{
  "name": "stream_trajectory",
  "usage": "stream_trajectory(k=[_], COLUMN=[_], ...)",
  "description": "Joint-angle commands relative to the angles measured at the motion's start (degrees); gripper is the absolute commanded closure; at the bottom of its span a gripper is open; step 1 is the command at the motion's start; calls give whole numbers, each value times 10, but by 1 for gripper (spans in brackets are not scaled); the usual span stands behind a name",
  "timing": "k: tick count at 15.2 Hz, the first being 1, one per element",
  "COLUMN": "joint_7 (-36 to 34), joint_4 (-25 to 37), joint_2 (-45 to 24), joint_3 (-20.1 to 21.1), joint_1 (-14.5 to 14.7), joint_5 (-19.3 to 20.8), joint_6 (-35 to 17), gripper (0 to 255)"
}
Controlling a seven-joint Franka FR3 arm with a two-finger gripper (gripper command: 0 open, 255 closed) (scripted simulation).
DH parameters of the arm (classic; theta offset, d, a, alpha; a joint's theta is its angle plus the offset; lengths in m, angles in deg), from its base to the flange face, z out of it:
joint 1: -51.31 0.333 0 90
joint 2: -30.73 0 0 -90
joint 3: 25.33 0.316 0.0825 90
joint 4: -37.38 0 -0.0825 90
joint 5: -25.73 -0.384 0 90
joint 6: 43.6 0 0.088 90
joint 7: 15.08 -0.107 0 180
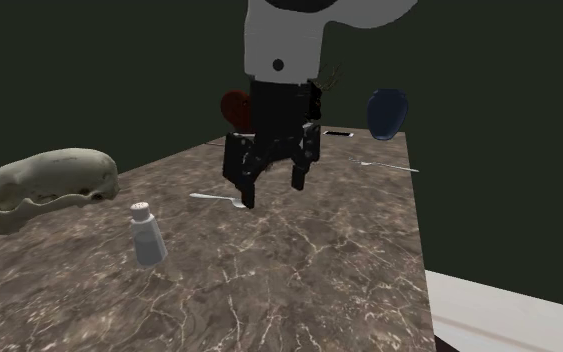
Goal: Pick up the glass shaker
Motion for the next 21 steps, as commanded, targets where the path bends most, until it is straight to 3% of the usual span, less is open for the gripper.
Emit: stream_trajectory(k=[1, 10, 17, 21], joint_7=[-17, -107, -171, -174], joint_4=[37, 218, 417, 377], joint_2=[-43, -236, -410, -404], joint_3=[17, 90, 119, 117], joint_1=[0, 15, 67, 63], joint_5=[10, 93, 194, 191], joint_6=[-11, -27, 15, -19], gripper=[0, 0, 0, 0])
